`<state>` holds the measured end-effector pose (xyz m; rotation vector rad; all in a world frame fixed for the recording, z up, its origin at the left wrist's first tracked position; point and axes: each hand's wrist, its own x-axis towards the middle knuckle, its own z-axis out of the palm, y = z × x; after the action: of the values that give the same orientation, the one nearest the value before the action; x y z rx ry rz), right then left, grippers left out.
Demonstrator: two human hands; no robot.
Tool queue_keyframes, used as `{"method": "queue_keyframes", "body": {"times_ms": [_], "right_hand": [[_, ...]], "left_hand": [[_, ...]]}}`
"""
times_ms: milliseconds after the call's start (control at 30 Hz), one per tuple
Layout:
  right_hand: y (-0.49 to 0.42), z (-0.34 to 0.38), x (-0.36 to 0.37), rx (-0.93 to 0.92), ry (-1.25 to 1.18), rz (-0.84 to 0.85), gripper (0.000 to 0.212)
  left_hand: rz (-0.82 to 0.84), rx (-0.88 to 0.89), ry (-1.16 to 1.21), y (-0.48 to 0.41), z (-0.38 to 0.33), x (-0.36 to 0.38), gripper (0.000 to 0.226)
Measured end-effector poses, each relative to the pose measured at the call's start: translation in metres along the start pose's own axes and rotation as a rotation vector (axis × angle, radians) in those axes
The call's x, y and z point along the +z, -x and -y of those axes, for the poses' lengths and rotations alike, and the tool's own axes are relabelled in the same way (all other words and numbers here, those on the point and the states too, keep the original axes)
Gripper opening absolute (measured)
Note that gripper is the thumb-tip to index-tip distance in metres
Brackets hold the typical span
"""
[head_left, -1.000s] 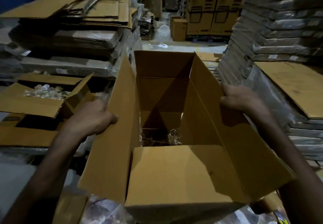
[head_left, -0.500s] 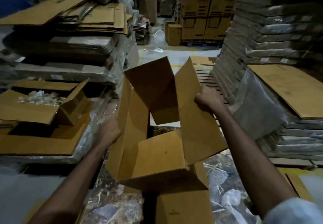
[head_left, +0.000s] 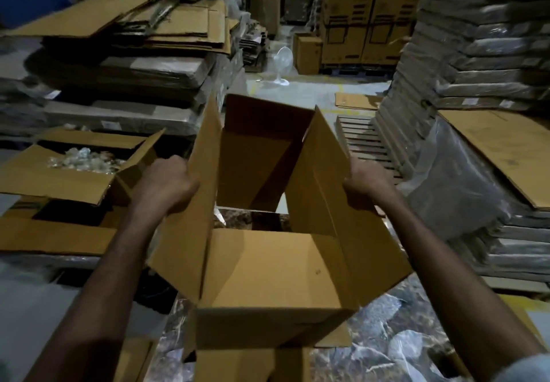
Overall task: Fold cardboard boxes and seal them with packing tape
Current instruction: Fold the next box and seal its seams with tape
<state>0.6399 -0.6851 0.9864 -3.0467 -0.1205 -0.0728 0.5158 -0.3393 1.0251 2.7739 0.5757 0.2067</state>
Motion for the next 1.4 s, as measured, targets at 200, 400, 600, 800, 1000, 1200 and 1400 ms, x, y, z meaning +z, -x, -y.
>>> {"method": "queue_keyframes", "body": {"times_ms": [200,400,600,800,1000,1200,1400], "right_hand": [[0.024,-0.019,0.058,0.036,-0.079,0.085,0.039],[0.019,-0.024,0.058,0.054,-0.018,0.057,0.045],[0.024,-0.043,0.061,0.131,-0.144,0.113,0.044],[0.039,-0.048,0.061,0.168,-0.355,0.167,0.065],[0.065,-0.061,0.069,0.208,-0.613,0.125,0.071],[0.07,-0.109,0.099,0.303,-0.406,0.13,0.074],[0.046,-0.075,0.138,0.128,-0.069,0.097,0.089]], "left_hand": [[0.065,-0.081,0.019,0.017,0.004,0.096,0.015],[0.164,-0.056,0.046,0.017,0.012,0.1,0.011],[0.116,-0.029,0.042,0.02,0.009,0.11,0.01],[0.104,-0.016,0.064,0.024,0.014,0.115,0.022],[0.21,-0.086,0.347,0.018,0.042,0.111,0.068],[0.163,-0.156,0.182,0.024,0.103,0.128,0.069],[0.063,0.01,-0.067,0.038,0.098,0.176,0.071]]}}
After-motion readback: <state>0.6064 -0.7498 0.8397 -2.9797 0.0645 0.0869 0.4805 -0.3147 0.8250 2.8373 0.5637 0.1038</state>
